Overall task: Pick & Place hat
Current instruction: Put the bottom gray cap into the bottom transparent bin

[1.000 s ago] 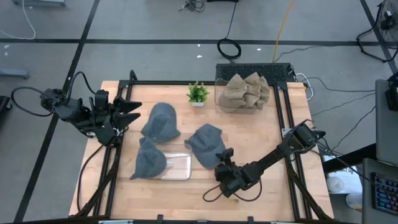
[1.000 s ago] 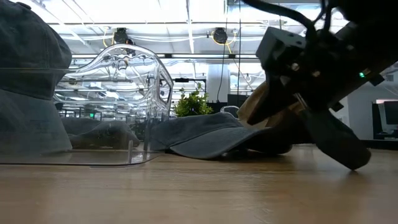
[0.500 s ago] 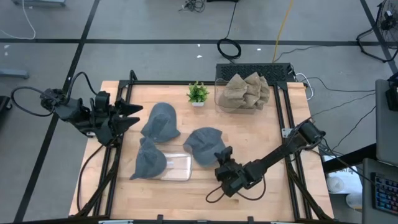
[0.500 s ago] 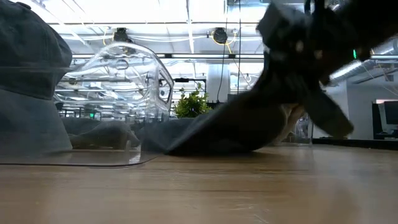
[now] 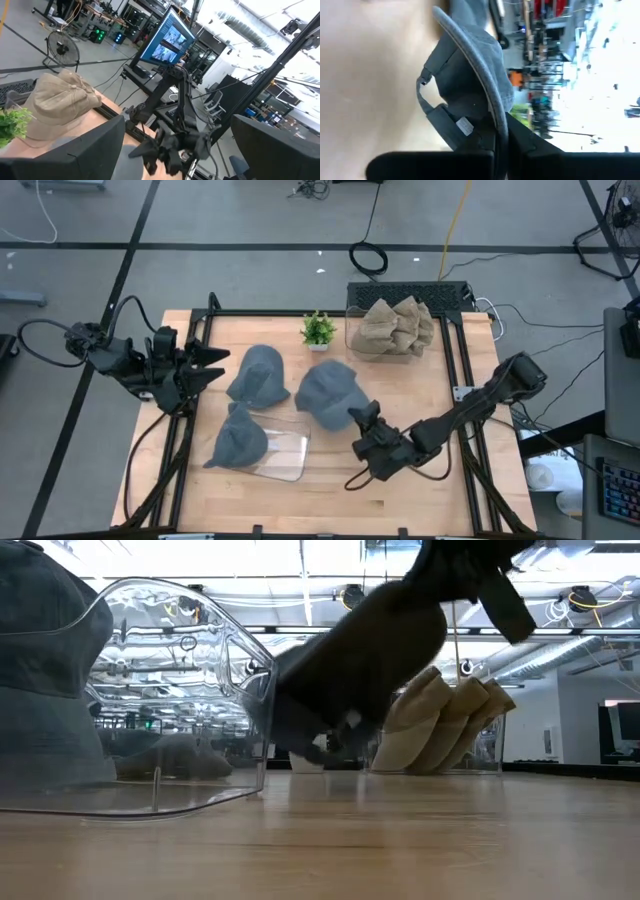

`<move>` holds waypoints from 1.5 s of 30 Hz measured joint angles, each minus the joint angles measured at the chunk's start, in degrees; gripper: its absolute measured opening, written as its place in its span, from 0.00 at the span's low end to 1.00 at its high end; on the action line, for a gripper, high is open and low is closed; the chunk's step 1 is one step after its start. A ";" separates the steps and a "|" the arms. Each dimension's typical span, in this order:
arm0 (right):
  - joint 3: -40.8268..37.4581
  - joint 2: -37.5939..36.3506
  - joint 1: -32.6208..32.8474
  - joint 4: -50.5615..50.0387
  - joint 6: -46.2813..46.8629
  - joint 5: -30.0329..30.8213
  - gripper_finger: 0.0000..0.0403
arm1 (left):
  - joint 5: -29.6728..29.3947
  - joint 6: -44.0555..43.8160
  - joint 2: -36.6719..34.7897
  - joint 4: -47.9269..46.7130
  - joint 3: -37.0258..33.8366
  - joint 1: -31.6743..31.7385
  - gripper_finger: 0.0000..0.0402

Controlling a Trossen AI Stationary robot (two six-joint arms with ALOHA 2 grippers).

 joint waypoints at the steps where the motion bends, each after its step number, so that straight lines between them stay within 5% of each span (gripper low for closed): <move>1: 0.00 -0.86 -0.23 0.54 -2.19 0.68 0.00 | 0.00 -0.41 0.00 0.00 0.00 0.00 0.93; 11: 0.10 -7.58 -1.75 14.60 -29.35 9.20 0.00 | 0.55 -2.39 0.00 0.00 0.00 0.00 0.93; 25: 1.70 -9.66 -1.75 24.17 -34.64 9.24 0.00 | -4.47 -15.08 -0.15 0.00 0.00 0.00 0.93; 38: 1.70 -9.65 -2.03 35.84 -44.95 4.34 0.00 | -5.48 -25.23 1.38 0.00 -0.02 5.05 0.93; 45: 1.75 -9.69 -1.99 50.81 -60.15 -7.12 0.00 | 1.92 -28.29 4.33 0.06 -0.02 11.66 0.93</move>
